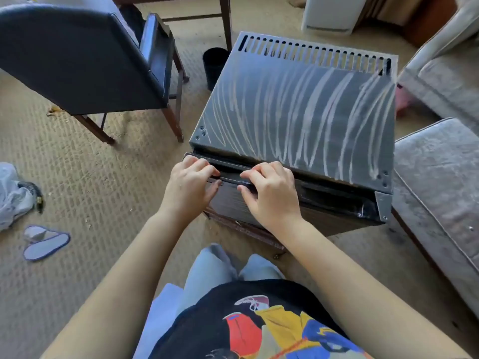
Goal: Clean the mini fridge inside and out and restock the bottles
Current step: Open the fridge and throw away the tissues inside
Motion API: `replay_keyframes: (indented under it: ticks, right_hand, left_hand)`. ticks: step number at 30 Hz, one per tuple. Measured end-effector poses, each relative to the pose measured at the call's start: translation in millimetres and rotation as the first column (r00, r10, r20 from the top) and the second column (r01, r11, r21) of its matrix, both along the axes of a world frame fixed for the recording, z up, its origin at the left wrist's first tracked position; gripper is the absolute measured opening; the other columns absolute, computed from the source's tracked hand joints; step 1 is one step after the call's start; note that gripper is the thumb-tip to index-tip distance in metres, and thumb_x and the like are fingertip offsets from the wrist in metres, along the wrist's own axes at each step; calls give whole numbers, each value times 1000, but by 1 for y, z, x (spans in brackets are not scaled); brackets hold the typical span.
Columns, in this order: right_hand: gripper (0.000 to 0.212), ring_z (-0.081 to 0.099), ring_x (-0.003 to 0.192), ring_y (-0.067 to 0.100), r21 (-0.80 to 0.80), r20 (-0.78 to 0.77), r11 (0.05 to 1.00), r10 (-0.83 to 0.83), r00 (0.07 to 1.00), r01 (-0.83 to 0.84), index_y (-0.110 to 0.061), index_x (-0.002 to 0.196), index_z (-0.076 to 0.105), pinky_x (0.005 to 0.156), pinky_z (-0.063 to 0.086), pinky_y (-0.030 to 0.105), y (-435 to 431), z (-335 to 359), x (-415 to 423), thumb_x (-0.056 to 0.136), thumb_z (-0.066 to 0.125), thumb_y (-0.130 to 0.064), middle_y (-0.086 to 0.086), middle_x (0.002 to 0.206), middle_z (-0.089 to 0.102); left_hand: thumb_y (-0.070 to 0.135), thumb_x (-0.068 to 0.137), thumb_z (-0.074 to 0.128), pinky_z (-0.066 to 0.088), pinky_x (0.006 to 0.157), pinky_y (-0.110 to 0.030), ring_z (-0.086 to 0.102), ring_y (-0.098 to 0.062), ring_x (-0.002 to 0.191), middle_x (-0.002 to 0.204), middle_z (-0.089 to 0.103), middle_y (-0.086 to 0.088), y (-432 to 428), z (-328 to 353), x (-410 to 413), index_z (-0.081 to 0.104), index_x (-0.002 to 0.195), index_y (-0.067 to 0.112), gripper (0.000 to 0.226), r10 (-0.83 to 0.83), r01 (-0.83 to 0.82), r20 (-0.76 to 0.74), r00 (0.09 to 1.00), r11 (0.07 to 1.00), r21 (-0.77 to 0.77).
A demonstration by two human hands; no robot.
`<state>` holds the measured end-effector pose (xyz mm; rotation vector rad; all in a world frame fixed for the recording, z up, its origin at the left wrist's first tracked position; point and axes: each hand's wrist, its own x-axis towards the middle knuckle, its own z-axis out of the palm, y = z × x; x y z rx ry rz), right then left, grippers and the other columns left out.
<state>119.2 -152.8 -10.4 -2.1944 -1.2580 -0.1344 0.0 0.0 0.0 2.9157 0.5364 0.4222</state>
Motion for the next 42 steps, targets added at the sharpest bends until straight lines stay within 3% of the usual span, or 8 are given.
replay_keyframes:
  ticks: [5,9,14,18,26,33,37,42]
  right_hand:
    - [21,57,88,26,5,72,998,-65,995,65,-17,94,74,81,43,40,13,-9,-21,77,73,-30,-1,87,63]
    - [19,54,90,23,55,73,971,-238,969,234,-18,92,73,86,37,37,21,-20,-34,76,75,-27,-3,90,63]
    - [17,53,96,24,30,87,869,-494,865,493,-16,92,72,91,39,38,42,-22,-64,76,77,-19,0,93,62]
    - [21,55,103,24,-34,56,810,-583,810,586,-15,96,70,94,41,40,54,-14,-80,79,75,-27,2,98,62]
    - [21,54,102,20,16,98,832,-554,827,555,-16,96,68,94,37,35,51,-18,-84,87,66,-35,-1,97,62]
    - [22,54,102,19,168,177,878,-473,863,447,-18,98,66,92,38,35,39,-37,-80,84,70,-35,-2,101,62]
    - [21,55,100,20,304,237,876,-451,860,376,-15,97,66,94,44,36,23,-55,-101,82,74,-28,0,100,62]
    - [24,58,104,21,357,265,879,-420,868,317,-11,105,67,94,47,42,-15,-69,-142,85,69,-25,4,106,62]
  left_hand:
    - [28,75,74,46,69,-36,58,-25,80,78,64,3,21,-2,4,72,81,15,15,-113,113,-7,994,994,-1]
    - [36,74,67,46,69,-35,59,-22,75,74,63,6,44,2,12,73,77,19,18,-291,290,2,957,954,-77]
    - [28,76,74,44,72,-35,62,-26,80,78,64,2,67,4,21,76,85,19,12,-528,517,-34,849,842,-157]
    - [20,82,71,44,78,-37,62,-27,90,88,67,0,74,4,20,75,96,18,15,-580,574,-13,815,809,-129]
    - [17,89,61,39,90,-37,57,-23,107,105,66,2,58,-3,10,72,107,21,22,-432,431,22,902,894,-121]
    - [16,85,65,43,86,-29,58,-21,97,95,65,5,46,-9,8,75,97,23,17,-296,304,73,952,944,-127]
    - [23,85,68,41,80,-24,52,-11,84,88,63,9,33,-11,-23,75,93,29,12,-342,353,106,934,929,-111]
    - [28,81,72,39,70,-21,56,-8,75,70,60,17,-6,-16,-78,74,89,32,10,-408,436,231,883,896,-87]
